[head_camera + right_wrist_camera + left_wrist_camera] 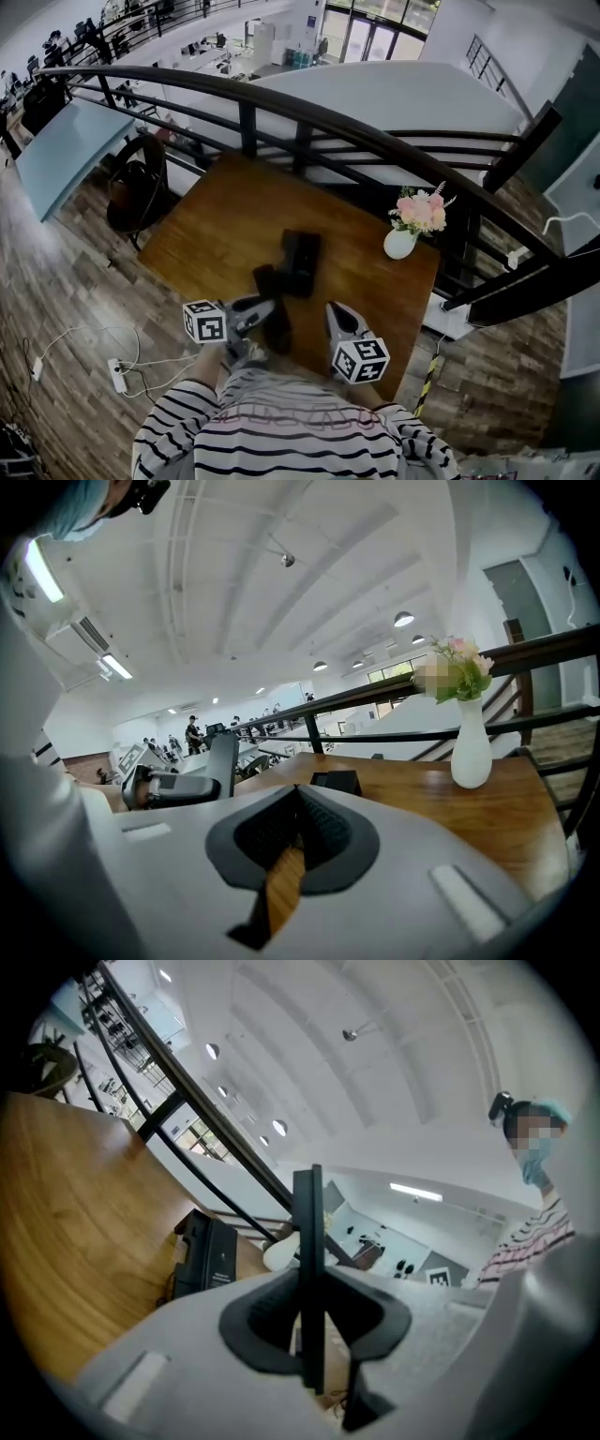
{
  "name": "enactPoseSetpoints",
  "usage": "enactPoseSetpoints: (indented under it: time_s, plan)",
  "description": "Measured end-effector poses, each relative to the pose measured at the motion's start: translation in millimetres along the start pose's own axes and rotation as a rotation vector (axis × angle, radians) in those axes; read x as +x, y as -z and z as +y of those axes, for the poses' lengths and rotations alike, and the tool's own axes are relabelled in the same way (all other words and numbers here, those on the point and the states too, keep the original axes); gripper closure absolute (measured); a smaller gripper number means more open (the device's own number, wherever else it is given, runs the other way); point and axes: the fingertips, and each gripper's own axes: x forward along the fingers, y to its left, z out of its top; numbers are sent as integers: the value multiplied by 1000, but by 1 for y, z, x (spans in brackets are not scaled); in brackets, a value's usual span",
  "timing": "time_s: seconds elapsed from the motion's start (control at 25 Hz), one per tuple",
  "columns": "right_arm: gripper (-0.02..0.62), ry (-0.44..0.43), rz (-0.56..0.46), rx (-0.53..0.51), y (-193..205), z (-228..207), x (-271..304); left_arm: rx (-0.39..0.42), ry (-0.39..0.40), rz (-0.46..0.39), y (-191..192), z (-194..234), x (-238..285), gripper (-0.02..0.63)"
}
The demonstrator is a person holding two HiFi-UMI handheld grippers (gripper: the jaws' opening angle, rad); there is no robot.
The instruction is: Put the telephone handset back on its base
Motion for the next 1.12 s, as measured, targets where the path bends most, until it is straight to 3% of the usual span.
enactPoseSetpoints:
  time_s: [0.52, 1.12]
  plan:
    - [595, 156, 1, 58, -19, -19, 69, -44, 136, 168, -56, 77, 35, 529]
    - [595, 282, -12, 110, -17, -37, 95, -113, 215, 335, -58, 149, 76, 529]
